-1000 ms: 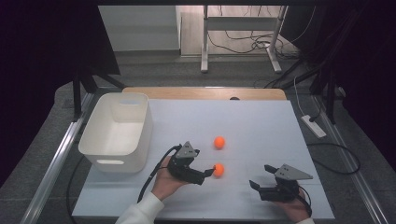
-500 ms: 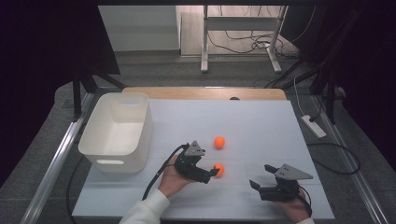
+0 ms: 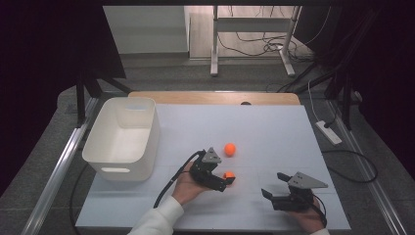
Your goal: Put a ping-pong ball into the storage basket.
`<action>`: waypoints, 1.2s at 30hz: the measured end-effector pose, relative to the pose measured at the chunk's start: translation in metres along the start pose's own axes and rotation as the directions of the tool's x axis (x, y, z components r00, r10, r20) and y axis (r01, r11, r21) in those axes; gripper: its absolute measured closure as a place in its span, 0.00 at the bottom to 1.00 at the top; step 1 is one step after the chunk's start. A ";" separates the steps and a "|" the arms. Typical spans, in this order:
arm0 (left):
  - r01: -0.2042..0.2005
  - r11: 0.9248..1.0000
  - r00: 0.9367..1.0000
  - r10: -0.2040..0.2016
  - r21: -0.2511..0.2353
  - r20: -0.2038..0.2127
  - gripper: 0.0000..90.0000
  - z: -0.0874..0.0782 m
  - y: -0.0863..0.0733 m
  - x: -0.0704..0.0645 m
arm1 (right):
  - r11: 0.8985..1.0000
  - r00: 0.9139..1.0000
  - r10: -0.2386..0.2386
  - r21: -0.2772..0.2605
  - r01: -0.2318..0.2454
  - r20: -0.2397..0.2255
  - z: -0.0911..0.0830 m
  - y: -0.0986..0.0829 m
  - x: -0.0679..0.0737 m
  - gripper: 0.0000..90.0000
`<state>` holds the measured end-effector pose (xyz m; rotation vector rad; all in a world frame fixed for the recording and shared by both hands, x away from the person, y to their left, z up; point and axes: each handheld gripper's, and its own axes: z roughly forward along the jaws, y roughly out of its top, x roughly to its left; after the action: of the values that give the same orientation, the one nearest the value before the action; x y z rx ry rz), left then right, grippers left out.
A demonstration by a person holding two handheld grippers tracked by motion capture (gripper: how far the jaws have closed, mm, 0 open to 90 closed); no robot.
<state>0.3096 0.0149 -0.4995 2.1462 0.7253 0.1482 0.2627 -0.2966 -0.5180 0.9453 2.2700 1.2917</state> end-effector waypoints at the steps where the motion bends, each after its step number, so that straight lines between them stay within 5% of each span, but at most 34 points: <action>1: -0.003 1.000 1.000 0.003 0.008 -0.001 0.14 0.002 0.000 0.000 | 1.000 1.000 0.000 -0.002 0.000 -0.001 0.000 0.000 0.000 0.15; 23: -0.037 0.991 0.999 0.037 0.128 -0.002 0.16 0.033 -0.002 -0.002 | 1.000 1.000 -0.002 0.004 0.002 0.001 0.000 -0.001 -0.001 0.15; 28: -0.066 0.986 0.998 0.067 0.151 -0.001 0.24 0.034 -0.003 -0.003 | 1.000 1.000 -0.002 0.003 0.002 0.001 0.000 -0.001 -0.001 0.15; 36: -0.090 0.985 0.996 0.091 0.145 -0.002 0.56 0.028 -0.001 -0.005 | 1.000 1.000 -0.002 0.005 0.002 0.004 0.000 -0.001 -0.001 0.16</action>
<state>0.3149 -0.0067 -0.5177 2.3195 0.6610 0.1568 0.2633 -0.2978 -0.5188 0.9459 2.2718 1.2827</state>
